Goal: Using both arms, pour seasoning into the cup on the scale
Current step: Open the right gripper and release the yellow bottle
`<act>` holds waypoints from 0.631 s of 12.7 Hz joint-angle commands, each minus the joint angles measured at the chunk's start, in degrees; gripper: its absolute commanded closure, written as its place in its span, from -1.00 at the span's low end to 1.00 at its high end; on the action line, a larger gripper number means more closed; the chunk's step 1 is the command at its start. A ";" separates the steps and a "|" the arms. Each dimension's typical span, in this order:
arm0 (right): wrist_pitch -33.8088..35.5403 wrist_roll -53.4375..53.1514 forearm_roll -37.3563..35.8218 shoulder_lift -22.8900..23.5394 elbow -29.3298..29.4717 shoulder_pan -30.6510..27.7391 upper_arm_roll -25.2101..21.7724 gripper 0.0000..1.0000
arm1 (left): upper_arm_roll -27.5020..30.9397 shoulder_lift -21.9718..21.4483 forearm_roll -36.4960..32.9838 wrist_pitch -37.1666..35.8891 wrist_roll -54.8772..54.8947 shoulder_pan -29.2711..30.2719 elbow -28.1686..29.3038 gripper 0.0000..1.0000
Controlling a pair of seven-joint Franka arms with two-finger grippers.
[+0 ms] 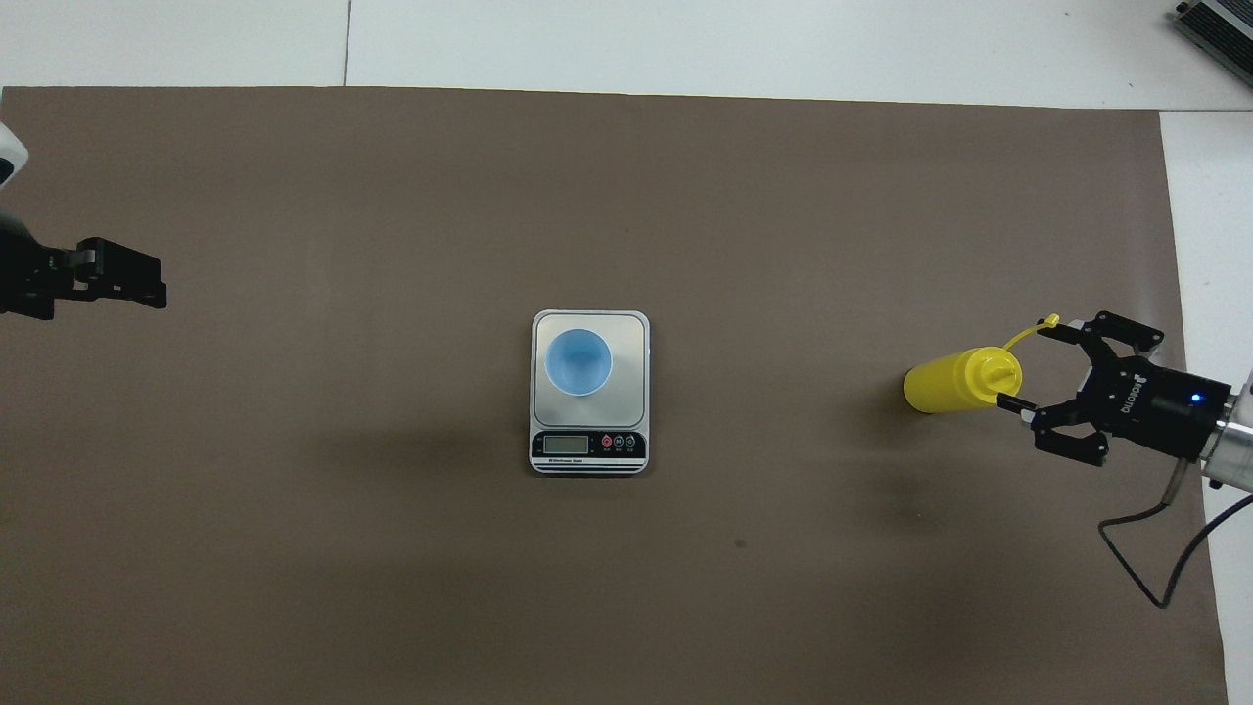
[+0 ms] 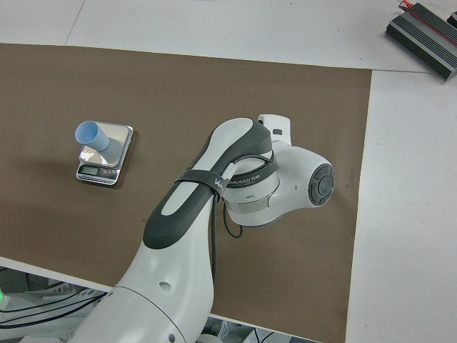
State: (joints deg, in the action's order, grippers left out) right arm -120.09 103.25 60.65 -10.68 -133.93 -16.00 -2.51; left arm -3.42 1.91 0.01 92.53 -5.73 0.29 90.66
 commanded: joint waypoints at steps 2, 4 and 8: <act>-0.66 -13.74 -11.04 -1.53 3.22 0.00 1.27 -1.00 | -0.10 -1.11 0.86 -0.43 -0.42 0.41 1.01 -1.00; -0.67 -22.96 -16.94 -1.53 4.98 0.00 2.76 -1.00 | -0.10 -1.11 0.86 -0.43 -0.42 0.41 1.01 -1.00; -1.19 -46.33 -31.60 -1.01 9.81 0.61 7.24 -1.00 | -0.01 -1.11 0.86 -0.43 -0.42 0.41 1.01 -1.00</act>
State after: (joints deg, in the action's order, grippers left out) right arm -120.51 66.47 35.03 -12.27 -126.73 -15.86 2.53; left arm -3.42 1.91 0.01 92.54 -5.73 0.29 90.66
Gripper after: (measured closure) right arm 0.000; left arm 0.000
